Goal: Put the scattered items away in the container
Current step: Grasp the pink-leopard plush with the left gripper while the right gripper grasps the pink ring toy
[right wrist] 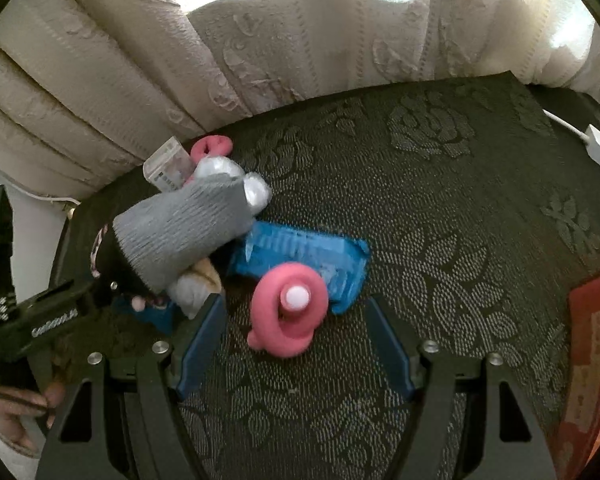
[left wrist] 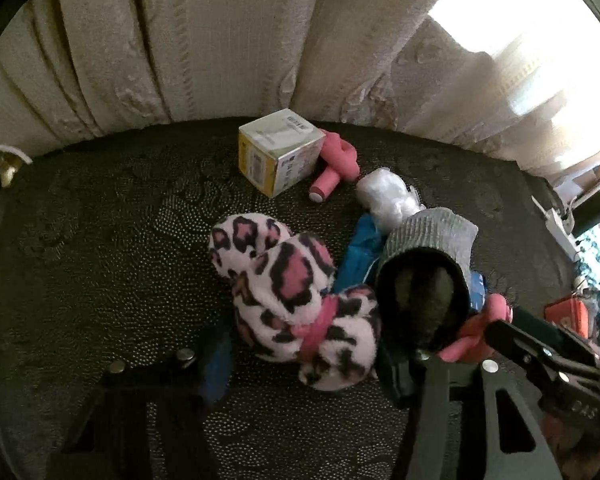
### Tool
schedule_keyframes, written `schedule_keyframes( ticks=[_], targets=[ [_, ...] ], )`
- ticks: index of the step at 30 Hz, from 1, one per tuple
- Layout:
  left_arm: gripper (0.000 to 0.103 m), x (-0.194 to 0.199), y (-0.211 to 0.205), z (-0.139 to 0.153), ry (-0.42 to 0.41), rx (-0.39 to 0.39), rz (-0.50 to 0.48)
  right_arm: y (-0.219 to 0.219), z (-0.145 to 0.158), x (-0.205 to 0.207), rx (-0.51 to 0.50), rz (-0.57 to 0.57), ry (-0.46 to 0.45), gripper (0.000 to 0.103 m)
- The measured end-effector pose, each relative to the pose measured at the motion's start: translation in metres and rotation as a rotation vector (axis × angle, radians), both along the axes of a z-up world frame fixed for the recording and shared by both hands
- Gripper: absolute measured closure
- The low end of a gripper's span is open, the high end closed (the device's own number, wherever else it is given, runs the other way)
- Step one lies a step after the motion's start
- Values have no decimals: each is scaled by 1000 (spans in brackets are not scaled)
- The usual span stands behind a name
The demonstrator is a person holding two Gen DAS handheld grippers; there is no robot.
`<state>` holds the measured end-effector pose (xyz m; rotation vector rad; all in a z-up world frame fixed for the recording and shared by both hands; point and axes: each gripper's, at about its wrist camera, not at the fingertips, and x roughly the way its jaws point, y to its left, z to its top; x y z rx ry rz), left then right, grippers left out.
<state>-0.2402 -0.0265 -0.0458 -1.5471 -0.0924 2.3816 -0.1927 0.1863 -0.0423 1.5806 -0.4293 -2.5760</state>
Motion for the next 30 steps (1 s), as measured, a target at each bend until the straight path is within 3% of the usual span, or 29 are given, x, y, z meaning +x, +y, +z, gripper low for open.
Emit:
schedule_keyframes(
  ticks=[3,4,6,7,19,30],
  targets=[
    [46,2,0,1,0,3,0,-4,-5,-5,0,17,1,29],
    [46,3,0,1,0,6,1,-6,-8,-6,0,30,-1,33],
    [47,6,-1,2,1,6,7,-9,-12,-7,-5,48,-17,55],
    [47,8,-2,2,3,5,11,-10,-14,-7,-6,53,-21,57],
    [47,35,-9,23,43,-1,41,-6,15,19,1,60,43,58],
    [47,87,21,58,88,-36,0,12,52,62,-4,21,119,58]
  ],
)
